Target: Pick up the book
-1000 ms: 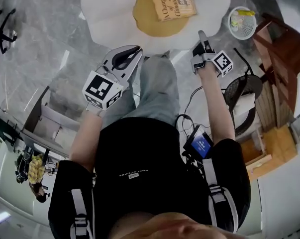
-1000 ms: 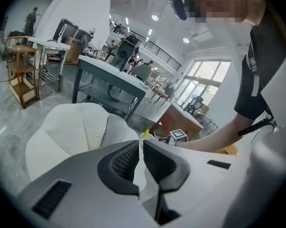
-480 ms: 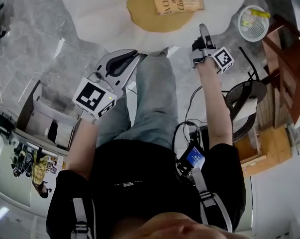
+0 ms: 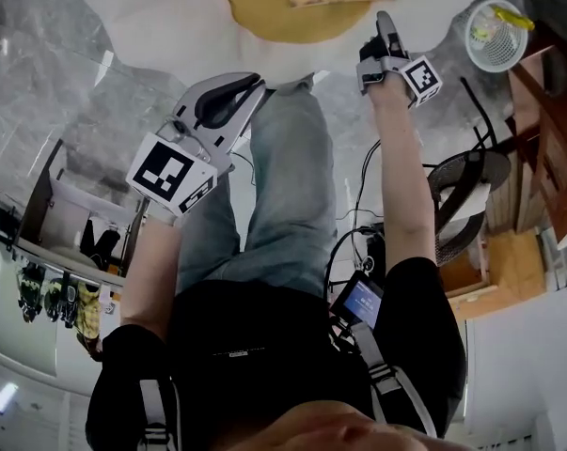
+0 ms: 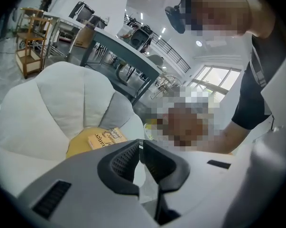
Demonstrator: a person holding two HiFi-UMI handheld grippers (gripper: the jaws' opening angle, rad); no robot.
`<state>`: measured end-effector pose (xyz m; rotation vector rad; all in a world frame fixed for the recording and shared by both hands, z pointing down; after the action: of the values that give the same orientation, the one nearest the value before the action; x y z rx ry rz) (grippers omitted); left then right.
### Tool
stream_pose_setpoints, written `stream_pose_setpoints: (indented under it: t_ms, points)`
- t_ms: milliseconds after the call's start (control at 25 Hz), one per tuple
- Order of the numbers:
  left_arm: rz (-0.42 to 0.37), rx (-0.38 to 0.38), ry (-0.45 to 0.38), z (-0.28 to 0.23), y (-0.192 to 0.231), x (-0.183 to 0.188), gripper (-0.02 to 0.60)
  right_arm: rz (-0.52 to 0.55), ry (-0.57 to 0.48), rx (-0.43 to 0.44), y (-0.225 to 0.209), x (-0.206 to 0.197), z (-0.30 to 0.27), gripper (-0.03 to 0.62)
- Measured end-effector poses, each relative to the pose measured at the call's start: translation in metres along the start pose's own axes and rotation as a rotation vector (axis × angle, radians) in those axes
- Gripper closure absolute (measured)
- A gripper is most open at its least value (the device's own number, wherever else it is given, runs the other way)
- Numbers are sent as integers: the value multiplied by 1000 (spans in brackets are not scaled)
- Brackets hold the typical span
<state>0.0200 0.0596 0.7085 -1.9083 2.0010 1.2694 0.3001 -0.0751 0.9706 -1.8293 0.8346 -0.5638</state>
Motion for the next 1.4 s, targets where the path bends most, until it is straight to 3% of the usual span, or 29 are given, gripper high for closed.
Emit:
stream_pose_setpoints:
  t_ms: [440, 720, 1040, 1400]
  points:
    - [43, 26, -38, -28, 22, -11, 565, -30, -55, -2, -60, 19, -46, 344]
    - [55, 44, -16, -38, 33, -19, 565, -82, -98, -8, -82, 24, -62, 344]
    - [65, 41, -58, -54, 41, -10, 565, -102, -109, 7, -90, 29, -86, 344]
    - [45, 44, -24, -53, 44, -13, 565, -87, -103, -9, -86, 25, -101, 344]
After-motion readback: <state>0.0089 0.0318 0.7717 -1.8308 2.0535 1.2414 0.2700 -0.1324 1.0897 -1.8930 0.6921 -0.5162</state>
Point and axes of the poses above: the fingertips, and each gripper's own axes: z backward along the fingers, y to its left, x out of its top, the point moved 7 cm from there along z, backward along the fingers, and after that the axes turned 10 degrees about x, right-handed, at the moved point
